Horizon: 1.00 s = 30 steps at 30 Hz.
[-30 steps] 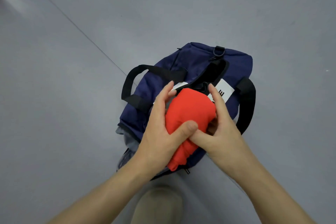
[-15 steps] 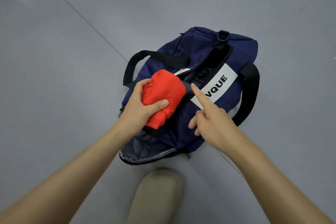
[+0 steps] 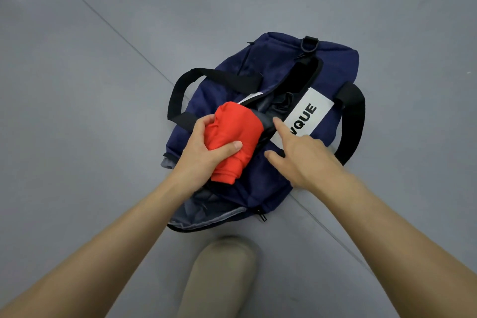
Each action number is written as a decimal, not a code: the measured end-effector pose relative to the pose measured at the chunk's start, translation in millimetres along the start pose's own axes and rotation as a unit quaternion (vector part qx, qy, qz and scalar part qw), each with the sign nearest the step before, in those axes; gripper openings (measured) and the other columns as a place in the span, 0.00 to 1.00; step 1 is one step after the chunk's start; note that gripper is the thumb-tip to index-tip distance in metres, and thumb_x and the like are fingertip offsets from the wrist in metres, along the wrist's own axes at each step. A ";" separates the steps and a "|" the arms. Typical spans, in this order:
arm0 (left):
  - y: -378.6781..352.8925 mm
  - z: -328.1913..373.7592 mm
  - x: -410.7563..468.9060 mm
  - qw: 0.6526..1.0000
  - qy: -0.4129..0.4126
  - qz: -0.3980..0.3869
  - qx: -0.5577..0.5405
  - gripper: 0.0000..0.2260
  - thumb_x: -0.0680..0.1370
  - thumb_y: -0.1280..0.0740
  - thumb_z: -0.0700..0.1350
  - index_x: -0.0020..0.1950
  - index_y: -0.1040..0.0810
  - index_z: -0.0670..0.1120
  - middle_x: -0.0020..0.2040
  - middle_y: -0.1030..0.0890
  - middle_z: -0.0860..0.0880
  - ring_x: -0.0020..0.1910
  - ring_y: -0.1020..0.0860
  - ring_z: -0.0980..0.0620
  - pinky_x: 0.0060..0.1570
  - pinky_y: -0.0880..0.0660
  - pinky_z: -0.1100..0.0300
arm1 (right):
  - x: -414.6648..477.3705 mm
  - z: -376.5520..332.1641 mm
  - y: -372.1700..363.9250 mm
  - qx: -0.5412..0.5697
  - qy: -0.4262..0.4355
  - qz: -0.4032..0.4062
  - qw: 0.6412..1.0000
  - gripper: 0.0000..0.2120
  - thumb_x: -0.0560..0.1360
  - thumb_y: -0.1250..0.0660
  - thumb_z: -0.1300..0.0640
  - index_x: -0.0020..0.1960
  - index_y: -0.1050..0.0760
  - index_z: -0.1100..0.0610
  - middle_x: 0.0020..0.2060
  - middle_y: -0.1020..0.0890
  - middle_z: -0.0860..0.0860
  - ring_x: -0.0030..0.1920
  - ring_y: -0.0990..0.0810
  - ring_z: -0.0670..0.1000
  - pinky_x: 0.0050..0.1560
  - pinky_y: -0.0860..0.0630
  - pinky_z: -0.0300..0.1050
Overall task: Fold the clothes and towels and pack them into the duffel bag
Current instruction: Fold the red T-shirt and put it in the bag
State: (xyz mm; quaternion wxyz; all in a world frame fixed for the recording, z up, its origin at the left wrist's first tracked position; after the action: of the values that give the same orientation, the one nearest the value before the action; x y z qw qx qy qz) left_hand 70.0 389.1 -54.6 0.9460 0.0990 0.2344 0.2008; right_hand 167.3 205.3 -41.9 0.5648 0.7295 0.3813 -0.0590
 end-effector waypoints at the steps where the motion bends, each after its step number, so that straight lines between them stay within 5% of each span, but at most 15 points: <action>1: -1.6 -0.2 -0.5 1.000 0.001 -0.006 0.002 0.31 0.72 0.22 0.50 0.70 0.33 0.58 0.66 0.25 0.56 0.60 0.22 0.58 0.61 0.22 0.56 | 1.8 -0.1 3.2 -0.004 -0.001 0.021 1.000 0.30 0.81 0.43 0.41 0.78 0.48 0.46 0.47 0.20 0.56 0.49 0.25 0.61 0.44 0.30 0.51; 3: -4.5 -2.7 -2.0 1.000 -0.002 -0.008 0.006 0.32 0.71 0.22 0.51 0.70 0.33 0.58 0.66 0.25 0.55 0.60 0.22 0.58 0.60 0.22 0.57 | 2.9 -0.3 7.8 -0.017 0.006 0.055 0.998 0.27 0.81 0.42 0.41 0.75 0.42 0.49 0.53 0.20 0.58 0.51 0.25 0.63 0.43 0.32 0.51; 7: -8.0 -5.1 -1.9 1.000 -0.003 -0.007 0.004 0.31 0.71 0.21 0.51 0.70 0.33 0.58 0.66 0.25 0.56 0.61 0.22 0.59 0.62 0.23 0.56 | 6.9 -1.8 9.3 -0.054 -0.006 0.014 0.998 0.31 0.81 0.43 0.41 0.80 0.49 0.46 0.60 0.22 0.60 0.60 0.24 0.65 0.48 0.29 0.53; 11: -3.1 -3.4 0.7 1.000 0.001 -0.015 0.003 0.32 0.71 0.22 0.51 0.71 0.33 0.58 0.67 0.26 0.56 0.60 0.22 0.60 0.58 0.23 0.61 | 4.7 -0.2 13.0 -0.061 -0.007 0.082 0.995 0.17 0.81 0.43 0.41 0.58 0.32 0.54 0.52 0.19 0.58 0.51 0.22 0.63 0.42 0.33 0.49; 16: -5.8 11.5 -6.6 0.999 -0.031 -0.028 -0.019 0.32 0.70 0.21 0.51 0.70 0.32 0.58 0.63 0.24 0.60 0.56 0.21 0.64 0.54 0.21 0.63 | -39.5 4.6 9.3 0.050 -0.051 0.218 0.973 0.25 0.75 0.42 0.28 0.46 0.34 0.50 0.34 0.21 0.49 0.38 0.23 0.59 0.39 0.26 0.51; 19: -19.2 25.9 -10.4 0.995 -0.082 -0.052 0.020 0.32 0.70 0.20 0.49 0.69 0.32 0.59 0.61 0.25 0.65 0.58 0.24 0.66 0.55 0.26 0.70 | -65.3 8.5 0.7 0.126 -0.055 0.269 0.953 0.12 0.79 0.34 0.47 0.46 0.36 0.50 0.31 0.26 0.46 0.33 0.26 0.54 0.36 0.30 0.51; 22: -33.9 32.8 -10.7 0.984 -0.126 -0.084 0.098 0.35 0.68 0.21 0.55 0.70 0.34 0.63 0.63 0.27 0.64 0.63 0.26 0.62 0.64 0.28 0.59 | -82.3 12.9 -4.6 0.177 -0.046 0.285 0.941 0.10 0.79 0.38 0.61 0.56 0.29 0.48 0.35 0.25 0.45 0.35 0.28 0.49 0.38 0.35 0.48; 25: -45.3 37.8 -8.9 0.938 -0.215 -0.125 0.243 0.37 0.70 0.22 0.56 0.74 0.37 0.63 0.67 0.30 0.59 0.65 0.28 0.59 0.66 0.28 0.52 | -91.5 19.7 -7.3 0.200 -0.034 0.272 0.941 0.24 0.80 0.39 0.63 0.71 0.28 0.43 0.43 0.21 0.48 0.41 0.27 0.47 0.42 0.34 0.44; 30: -70.2 48.6 0.2 0.797 -0.356 -0.248 0.421 0.34 0.74 0.26 0.49 0.77 0.37 0.58 0.69 0.32 0.54 0.61 0.26 0.51 0.56 0.26 0.58 | -98.5 40.7 -5.2 0.219 -0.036 0.202 0.954 0.34 0.81 0.40 0.61 0.81 0.49 0.41 0.39 0.25 0.45 0.38 0.28 0.47 0.38 0.35 0.39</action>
State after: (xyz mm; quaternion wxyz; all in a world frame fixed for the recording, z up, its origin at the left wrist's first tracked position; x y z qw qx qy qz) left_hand 117.1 321.5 -32.1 0.8452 0.4906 -0.0405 -0.2084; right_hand 108.9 122.1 -9.5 0.4049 0.8943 0.1835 -0.0520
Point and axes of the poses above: each hand's wrist, its own x-axis towards the middle knuckle, its own y-axis out of the back of the hand, z = x × y, the point moved 3 cm from there along x, towards the middle knuckle
